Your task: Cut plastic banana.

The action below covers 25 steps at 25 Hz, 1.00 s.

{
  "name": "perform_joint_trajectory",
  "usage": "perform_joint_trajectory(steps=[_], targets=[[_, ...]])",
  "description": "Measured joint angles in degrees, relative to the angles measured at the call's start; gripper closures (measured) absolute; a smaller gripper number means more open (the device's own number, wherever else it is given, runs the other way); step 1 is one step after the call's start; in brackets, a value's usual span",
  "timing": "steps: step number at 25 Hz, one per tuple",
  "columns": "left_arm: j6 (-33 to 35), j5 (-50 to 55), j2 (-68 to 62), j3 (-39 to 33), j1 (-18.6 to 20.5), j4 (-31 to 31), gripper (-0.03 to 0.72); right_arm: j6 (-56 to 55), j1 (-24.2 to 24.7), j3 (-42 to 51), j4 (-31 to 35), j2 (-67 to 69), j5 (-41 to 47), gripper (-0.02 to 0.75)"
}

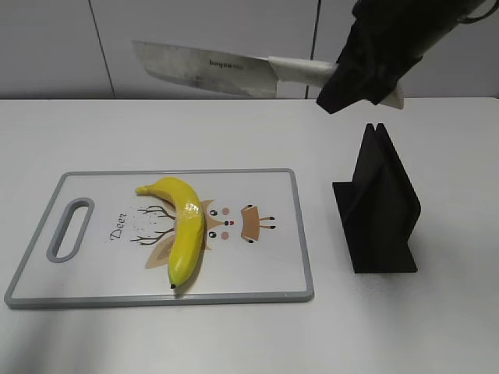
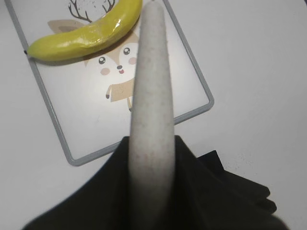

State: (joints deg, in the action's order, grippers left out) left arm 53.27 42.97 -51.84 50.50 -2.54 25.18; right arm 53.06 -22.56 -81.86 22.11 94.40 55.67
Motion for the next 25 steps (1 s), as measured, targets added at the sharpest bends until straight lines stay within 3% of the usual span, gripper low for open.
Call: perform_joint_trajectory(steps=[12, 20, 25], targets=[[21.07, 11.89, -24.13, 18.45, -12.72, -0.30, 0.114, 18.84, 0.00, -0.24, 1.78, 8.63, 1.28, 0.575], [23.48, 12.95, -34.67, 20.03, -16.40, -4.81, 0.114, 25.46, 0.00, -0.76, 5.36, 10.83, 1.41, 0.575], [23.74, 10.53, -38.80, 20.23, -16.65, -5.15, 0.114, 28.63, -0.04, -0.76, 9.98, 12.22, 1.47, 0.575]])
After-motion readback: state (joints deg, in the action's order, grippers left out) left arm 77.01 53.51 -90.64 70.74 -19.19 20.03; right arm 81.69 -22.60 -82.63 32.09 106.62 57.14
